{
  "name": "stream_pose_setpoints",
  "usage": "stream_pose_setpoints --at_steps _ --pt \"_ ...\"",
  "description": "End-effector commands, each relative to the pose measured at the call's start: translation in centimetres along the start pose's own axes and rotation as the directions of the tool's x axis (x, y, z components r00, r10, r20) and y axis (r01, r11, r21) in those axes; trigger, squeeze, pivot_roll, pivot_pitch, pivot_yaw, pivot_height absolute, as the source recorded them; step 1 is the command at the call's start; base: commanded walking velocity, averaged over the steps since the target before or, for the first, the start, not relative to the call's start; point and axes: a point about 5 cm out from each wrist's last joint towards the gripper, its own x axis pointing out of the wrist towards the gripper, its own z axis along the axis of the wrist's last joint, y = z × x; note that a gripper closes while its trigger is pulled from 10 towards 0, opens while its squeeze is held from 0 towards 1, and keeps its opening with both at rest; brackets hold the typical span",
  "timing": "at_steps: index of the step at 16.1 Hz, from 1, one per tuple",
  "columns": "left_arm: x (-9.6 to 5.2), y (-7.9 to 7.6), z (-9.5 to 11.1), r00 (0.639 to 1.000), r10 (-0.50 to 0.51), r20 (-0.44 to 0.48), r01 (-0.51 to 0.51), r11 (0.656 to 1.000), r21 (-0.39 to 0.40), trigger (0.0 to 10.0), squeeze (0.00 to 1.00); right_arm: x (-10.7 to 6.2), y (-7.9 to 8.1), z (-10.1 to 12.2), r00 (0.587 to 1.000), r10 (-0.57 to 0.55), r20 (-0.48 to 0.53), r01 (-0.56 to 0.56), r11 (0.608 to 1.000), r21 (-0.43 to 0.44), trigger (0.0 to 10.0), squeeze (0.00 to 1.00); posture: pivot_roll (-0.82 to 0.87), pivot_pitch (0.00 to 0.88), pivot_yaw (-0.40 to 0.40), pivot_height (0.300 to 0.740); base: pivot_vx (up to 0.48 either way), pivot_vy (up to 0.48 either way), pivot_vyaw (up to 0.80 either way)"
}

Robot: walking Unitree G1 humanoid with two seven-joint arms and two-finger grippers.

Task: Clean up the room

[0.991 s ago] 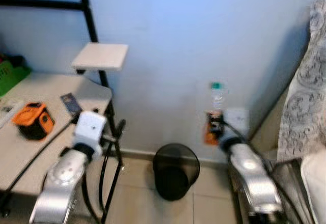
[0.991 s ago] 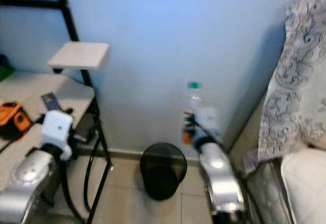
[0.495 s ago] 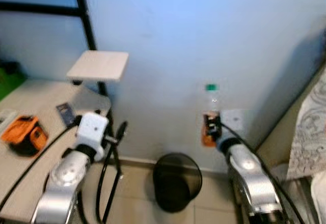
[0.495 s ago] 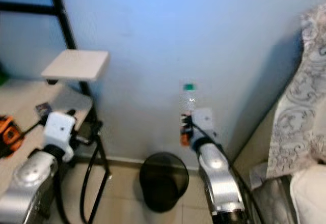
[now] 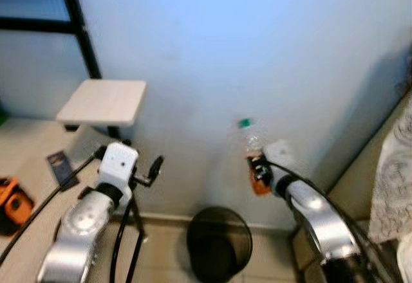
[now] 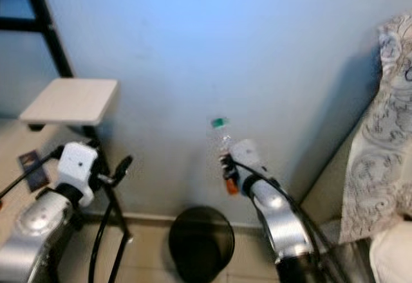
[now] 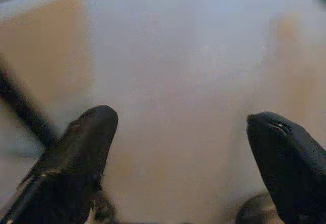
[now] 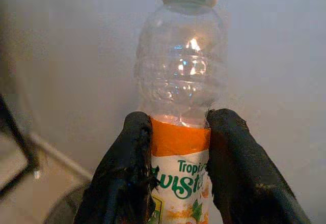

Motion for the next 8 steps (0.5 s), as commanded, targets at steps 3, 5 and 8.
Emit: stream_pose_setpoints --at_steps 3,5,8 --pt "0.3 -1.6 0.2 0.965 -0.260 -0.040 0.263 0.962 0.080 10.0 0.00 1.2 -0.8 -1.8 0.987 0.067 -0.148 -0.077 0.995 -0.064 10.0 0.00 0.01 0.000 -0.010 0.740 0.000 0.000 0.00" --pt "0.3 -1.7 0.2 0.902 -0.419 -0.104 0.430 0.894 0.125 10.0 0.00 2.4 -0.2 -2.7 0.958 0.127 -0.258 -0.170 0.974 -0.152 10.0 0.00 0.01 0.000 -0.019 0.740 0.000 0.000 0.00" --pt "0.3 -1.8 0.4 0.785 -0.587 -0.199 0.616 0.773 0.151 10.0 0.00 3.7 0.1 -3.8 0.913 0.121 -0.390 -0.201 0.965 -0.170 10.0 0.00 0.01 0.000 -0.024 0.740 0.000 0.000 0.00"
